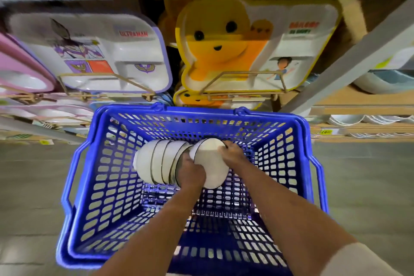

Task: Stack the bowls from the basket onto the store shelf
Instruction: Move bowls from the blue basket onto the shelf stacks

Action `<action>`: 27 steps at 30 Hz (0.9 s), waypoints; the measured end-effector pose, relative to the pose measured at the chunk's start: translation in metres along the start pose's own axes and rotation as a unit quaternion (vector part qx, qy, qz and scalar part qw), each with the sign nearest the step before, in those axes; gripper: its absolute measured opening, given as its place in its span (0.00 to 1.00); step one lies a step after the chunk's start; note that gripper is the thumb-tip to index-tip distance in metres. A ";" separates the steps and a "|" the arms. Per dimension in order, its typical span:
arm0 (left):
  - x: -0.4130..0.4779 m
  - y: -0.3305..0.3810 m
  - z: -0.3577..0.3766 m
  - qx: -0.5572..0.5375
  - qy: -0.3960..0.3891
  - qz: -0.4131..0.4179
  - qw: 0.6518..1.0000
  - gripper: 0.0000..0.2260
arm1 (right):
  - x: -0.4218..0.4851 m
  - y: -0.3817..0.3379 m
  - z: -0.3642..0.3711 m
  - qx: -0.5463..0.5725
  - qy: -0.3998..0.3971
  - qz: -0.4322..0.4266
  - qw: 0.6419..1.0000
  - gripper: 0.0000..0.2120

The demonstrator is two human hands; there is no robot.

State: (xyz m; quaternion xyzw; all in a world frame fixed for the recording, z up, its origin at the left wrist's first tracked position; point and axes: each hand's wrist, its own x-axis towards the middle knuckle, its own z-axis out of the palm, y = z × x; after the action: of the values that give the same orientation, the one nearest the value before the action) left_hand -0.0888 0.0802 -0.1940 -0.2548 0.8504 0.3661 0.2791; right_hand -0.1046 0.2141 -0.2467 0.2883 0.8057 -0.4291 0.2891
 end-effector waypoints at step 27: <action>-0.230 0.115 -0.156 -0.254 -0.211 0.120 0.936 0.10 | -0.271 -0.074 -0.161 0.540 -0.075 -0.211 0.811 0.18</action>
State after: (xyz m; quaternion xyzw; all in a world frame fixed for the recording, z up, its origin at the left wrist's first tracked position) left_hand -0.0433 0.0828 0.1033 -0.1303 0.6747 0.6462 0.3320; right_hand -0.0115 0.2594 0.0604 0.1877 0.4611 -0.8659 0.0489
